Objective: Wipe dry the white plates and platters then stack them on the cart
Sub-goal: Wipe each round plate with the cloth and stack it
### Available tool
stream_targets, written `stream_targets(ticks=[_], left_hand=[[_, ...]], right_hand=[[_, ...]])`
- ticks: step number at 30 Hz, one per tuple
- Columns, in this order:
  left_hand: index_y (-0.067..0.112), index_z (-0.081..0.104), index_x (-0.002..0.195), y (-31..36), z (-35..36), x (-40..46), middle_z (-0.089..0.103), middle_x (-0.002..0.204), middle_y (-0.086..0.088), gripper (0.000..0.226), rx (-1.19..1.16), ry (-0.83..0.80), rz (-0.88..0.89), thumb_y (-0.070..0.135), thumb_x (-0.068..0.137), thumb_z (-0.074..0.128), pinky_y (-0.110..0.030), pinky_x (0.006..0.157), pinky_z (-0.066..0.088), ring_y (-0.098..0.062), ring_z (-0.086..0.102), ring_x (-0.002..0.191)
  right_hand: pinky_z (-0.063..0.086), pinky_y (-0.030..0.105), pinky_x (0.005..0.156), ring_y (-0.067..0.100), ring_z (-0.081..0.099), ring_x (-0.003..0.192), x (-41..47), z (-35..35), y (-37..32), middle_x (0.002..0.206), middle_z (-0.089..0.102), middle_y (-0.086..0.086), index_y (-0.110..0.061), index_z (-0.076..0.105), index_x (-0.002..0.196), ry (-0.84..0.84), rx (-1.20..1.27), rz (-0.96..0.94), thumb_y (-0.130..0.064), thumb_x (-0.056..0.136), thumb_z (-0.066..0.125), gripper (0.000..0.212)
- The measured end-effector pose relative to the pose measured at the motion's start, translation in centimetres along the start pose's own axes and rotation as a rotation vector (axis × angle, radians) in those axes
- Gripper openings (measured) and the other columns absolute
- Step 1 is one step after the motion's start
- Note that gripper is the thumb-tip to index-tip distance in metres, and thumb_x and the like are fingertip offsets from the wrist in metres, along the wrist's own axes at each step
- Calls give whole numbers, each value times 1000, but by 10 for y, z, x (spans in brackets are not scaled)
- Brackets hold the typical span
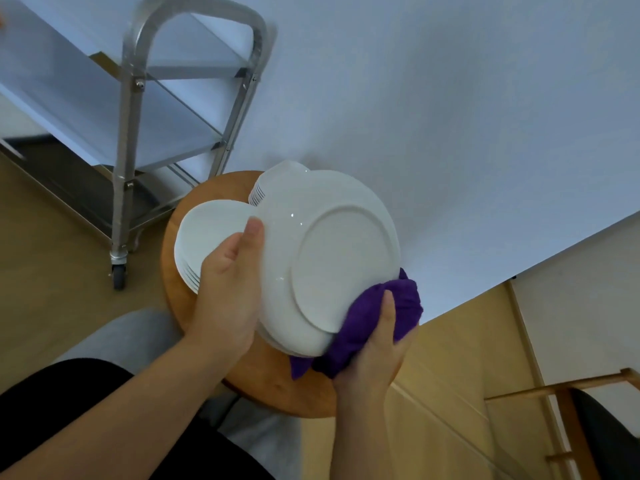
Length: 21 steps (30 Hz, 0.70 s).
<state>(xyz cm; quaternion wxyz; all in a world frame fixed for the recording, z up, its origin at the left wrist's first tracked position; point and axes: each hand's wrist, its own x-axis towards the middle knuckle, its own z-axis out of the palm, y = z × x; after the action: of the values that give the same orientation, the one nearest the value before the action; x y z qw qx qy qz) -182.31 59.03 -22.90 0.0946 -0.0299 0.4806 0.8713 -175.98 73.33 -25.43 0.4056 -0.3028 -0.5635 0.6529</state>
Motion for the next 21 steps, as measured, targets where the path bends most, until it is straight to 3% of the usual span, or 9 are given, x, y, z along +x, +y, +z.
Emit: stream_targets(ticks=[3,5,7,11,14,16,18,21], left_hand=[[43,67,100,14,-18,8,71,106,4,45,-122,-434,-321,62,65,47,-37,78,57,-17,69,96],[33,60,116,17,-22,15,70,112,-4,57,-165,-571,-483,57,65,53,-42,76,58,-26,67,100],[28,65,105,15,-14,17,73,102,-5,42,-165,-543,-483,41,65,61,-43,75,58,-25,70,91],[32,76,66,10,3,15,75,86,0,12,-206,-456,-408,32,65,64,-40,76,53,-20,72,80],[30,75,72,1,11,10,75,84,6,13,-226,-392,-349,31,73,63,-34,73,56,-14,71,78],[28,67,85,-8,22,0,74,82,11,7,-188,-344,-286,29,83,60,-25,63,57,-7,70,75],[32,62,87,-17,29,-9,73,82,16,5,-91,-338,-212,30,88,57,-20,62,55,-3,69,75],[34,64,90,-25,23,-15,72,86,20,9,51,-381,-110,38,86,56,-11,62,52,1,68,81]], right_hand=[[45,53,98,27,60,113,24,-18,-21,122,65,4,-22,56,127,-131,-18,127,-52,56,80,81],[43,58,98,32,59,114,38,-29,-38,123,64,8,-22,55,128,-266,-101,185,-56,51,83,89],[45,58,96,29,62,110,43,-32,-47,121,65,4,-27,55,126,-326,-237,173,-64,50,81,88],[51,50,92,16,66,101,36,-35,-45,108,70,-7,-35,62,111,-265,-274,36,-54,68,72,48],[49,48,95,17,63,105,12,-26,-31,111,68,-5,-34,59,116,-135,-271,2,-58,64,72,58],[53,33,91,3,62,103,-7,-14,-20,111,66,-11,-31,53,127,-70,-280,-70,-57,70,66,64],[48,4,71,-17,57,88,-22,-2,-12,104,64,-17,-26,50,132,-52,-254,-135,-41,85,65,52],[33,-8,58,-28,48,82,-29,6,-13,101,62,-20,-20,56,126,-126,-391,-197,-27,90,61,37]])
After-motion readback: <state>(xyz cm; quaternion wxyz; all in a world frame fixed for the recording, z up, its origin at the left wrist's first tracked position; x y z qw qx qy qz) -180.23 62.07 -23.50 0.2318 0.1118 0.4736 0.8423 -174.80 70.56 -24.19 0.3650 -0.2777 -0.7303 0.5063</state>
